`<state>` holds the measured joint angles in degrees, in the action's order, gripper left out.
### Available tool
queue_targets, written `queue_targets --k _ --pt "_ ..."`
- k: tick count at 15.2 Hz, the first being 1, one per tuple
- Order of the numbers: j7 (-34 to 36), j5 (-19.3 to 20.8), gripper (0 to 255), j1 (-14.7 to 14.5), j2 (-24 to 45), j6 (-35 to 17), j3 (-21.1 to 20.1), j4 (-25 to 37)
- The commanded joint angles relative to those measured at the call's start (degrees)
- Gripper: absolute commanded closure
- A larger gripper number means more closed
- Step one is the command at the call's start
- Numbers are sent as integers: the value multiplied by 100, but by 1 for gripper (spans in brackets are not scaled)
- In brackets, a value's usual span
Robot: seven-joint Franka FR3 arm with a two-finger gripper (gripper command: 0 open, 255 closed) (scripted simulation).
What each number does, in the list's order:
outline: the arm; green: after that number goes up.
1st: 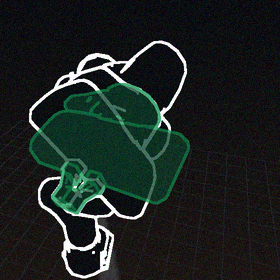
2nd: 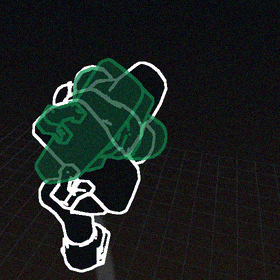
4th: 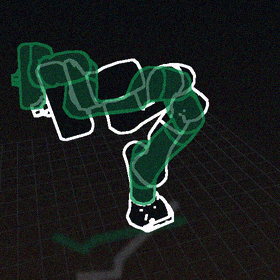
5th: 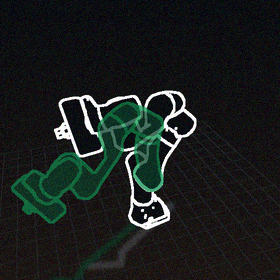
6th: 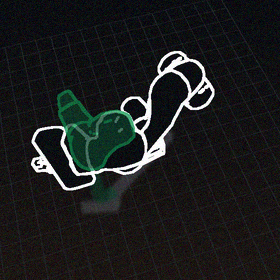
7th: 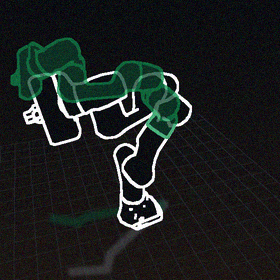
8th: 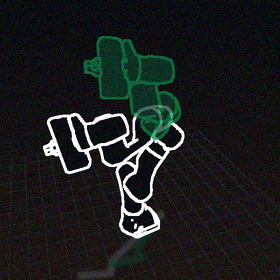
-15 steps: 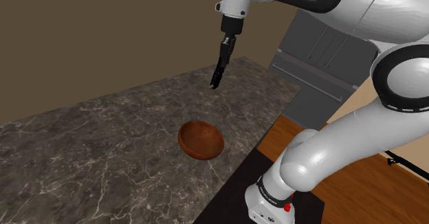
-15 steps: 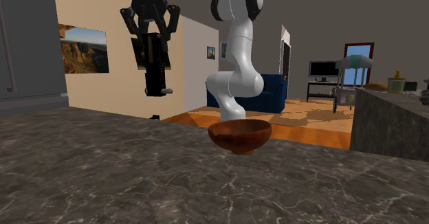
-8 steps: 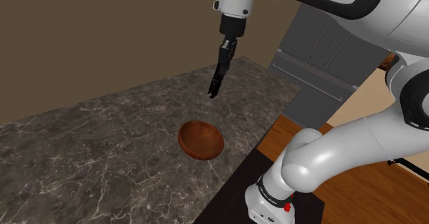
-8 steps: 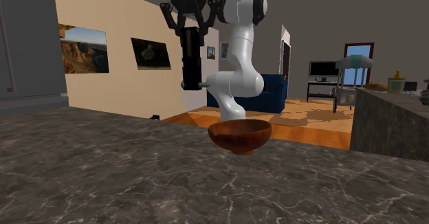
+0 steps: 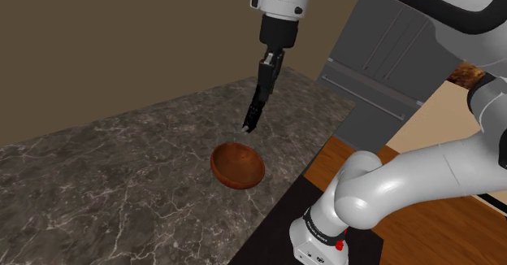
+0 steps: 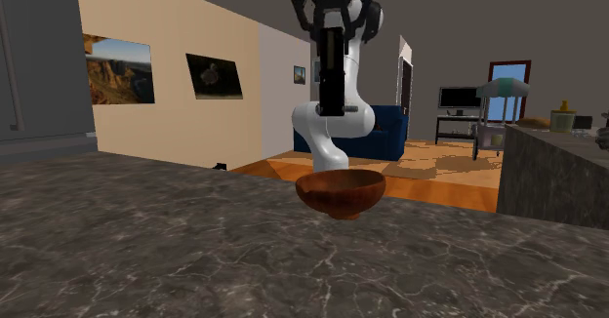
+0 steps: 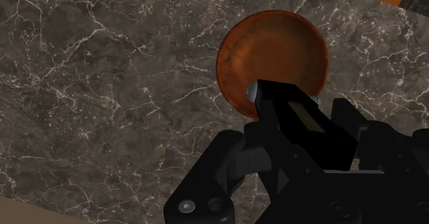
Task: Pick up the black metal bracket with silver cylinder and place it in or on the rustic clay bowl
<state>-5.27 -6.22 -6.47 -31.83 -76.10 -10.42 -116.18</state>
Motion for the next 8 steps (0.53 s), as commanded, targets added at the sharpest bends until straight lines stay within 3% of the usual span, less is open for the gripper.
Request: queue_targets --k 1,8 --pt "144 -90 255 -45 -76 6 -103 -61" --pt "110 -127 255 -66 -242 -503 -134 -735"
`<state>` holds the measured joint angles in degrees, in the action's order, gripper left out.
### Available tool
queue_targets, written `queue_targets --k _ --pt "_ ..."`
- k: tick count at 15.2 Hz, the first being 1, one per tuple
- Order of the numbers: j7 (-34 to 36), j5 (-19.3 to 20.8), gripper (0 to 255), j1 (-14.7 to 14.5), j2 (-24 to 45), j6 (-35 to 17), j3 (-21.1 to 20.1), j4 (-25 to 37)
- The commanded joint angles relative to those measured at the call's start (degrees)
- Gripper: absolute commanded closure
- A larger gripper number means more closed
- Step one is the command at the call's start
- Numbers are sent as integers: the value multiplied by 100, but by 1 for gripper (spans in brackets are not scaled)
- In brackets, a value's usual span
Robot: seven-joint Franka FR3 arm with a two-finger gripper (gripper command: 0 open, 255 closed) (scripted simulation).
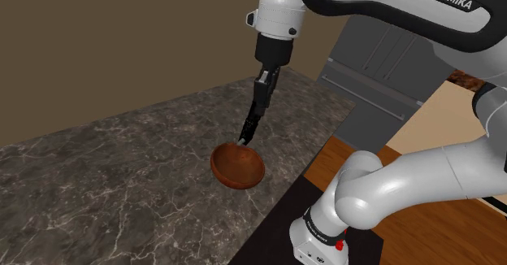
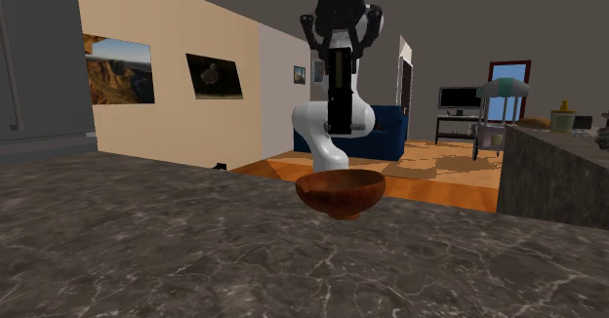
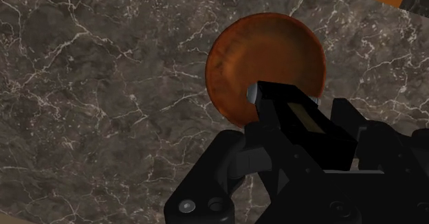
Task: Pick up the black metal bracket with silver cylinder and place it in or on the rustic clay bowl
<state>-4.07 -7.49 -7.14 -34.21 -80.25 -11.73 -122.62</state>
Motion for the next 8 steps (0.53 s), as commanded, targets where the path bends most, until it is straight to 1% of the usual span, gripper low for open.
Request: queue_targets --k 1,8 --pt "-14 -6 255 -2 -23 -161 -8 -182" --pt "-42 -47 255 -24 -125 -674 -50 -796"
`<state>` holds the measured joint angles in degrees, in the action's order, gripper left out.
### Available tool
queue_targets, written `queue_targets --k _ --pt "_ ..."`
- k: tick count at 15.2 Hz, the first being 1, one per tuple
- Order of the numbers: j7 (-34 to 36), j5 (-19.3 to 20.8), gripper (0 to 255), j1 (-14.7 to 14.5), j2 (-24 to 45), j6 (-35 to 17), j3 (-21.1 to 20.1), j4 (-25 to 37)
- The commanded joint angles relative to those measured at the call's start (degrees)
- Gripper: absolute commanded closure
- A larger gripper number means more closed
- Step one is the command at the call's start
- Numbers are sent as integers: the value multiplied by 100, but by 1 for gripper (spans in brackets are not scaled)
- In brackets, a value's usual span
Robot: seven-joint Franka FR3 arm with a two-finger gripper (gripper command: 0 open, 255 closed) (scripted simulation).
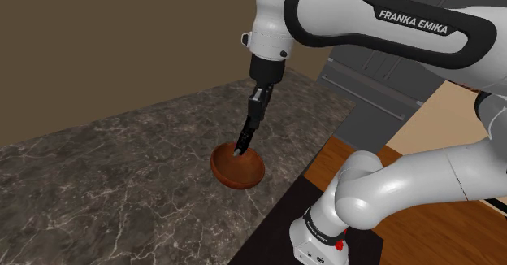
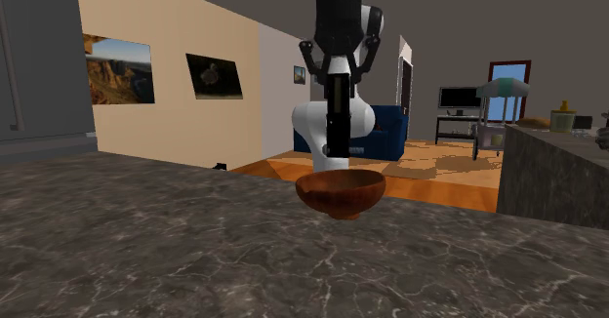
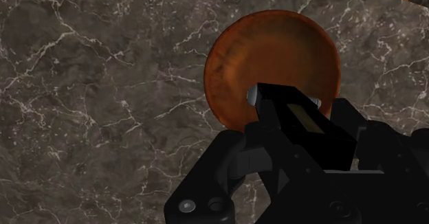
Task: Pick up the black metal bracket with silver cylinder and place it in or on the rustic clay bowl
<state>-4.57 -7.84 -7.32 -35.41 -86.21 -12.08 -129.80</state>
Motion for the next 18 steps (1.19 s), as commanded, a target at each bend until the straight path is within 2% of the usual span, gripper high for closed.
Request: queue_targets --k 1,6,14,15,18 --pt "4 -18 255 -9 -15 -152 -22 -162" --pt "-13 -52 255 -24 -45 -542 -61 -582" --pt "-13 -52 255 -24 -45 -542 -61 -582" --pt "-13 -52 0 -24 -45 -542 -61 -582" --pt "-13 -52 0 -24 -45 -542 -61 -583"
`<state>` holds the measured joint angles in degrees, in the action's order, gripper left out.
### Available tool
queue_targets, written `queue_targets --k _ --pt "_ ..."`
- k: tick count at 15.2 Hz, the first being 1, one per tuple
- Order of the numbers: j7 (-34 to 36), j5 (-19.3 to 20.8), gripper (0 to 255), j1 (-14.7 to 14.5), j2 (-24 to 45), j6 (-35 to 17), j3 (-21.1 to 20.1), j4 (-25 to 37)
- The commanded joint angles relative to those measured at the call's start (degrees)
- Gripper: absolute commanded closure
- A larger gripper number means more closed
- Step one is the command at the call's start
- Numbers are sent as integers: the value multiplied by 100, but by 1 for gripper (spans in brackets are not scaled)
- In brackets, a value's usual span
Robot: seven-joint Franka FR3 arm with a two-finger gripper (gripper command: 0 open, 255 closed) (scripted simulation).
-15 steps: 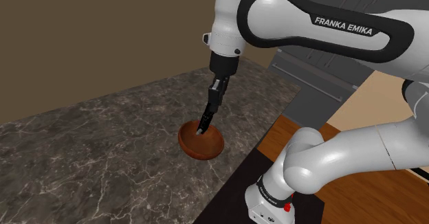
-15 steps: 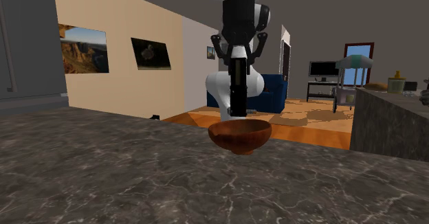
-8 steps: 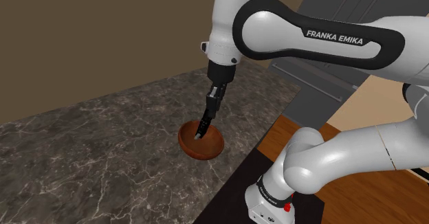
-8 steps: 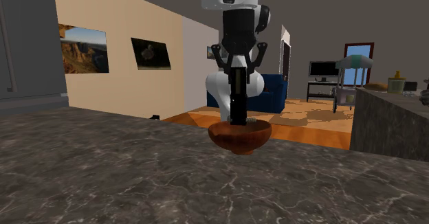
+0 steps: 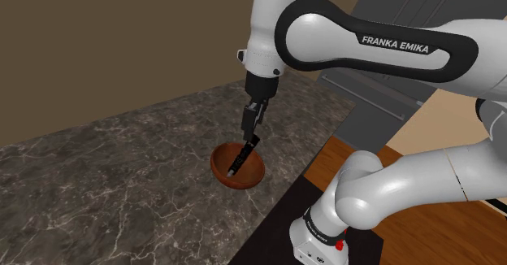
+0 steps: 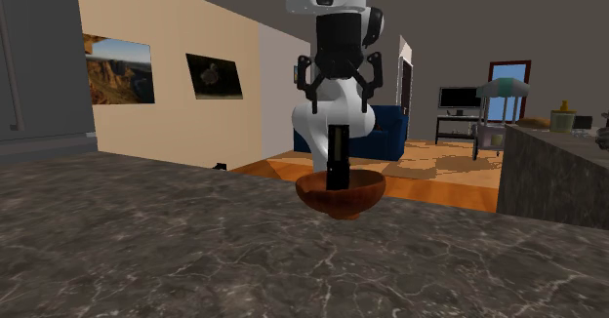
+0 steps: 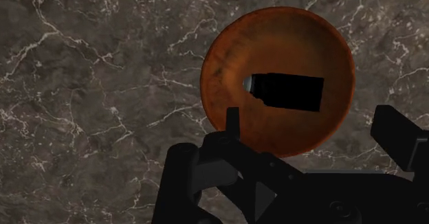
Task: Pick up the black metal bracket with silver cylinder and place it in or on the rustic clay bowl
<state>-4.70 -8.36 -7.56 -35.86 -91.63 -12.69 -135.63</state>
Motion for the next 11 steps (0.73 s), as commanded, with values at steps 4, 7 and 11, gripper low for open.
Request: queue_targets --k 4,7,11 --pt "17 42 0 25 101 349 32 449" --pt "34 76 0 47 213 658 56 870" --pt "34 76 0 47 213 658 56 870"
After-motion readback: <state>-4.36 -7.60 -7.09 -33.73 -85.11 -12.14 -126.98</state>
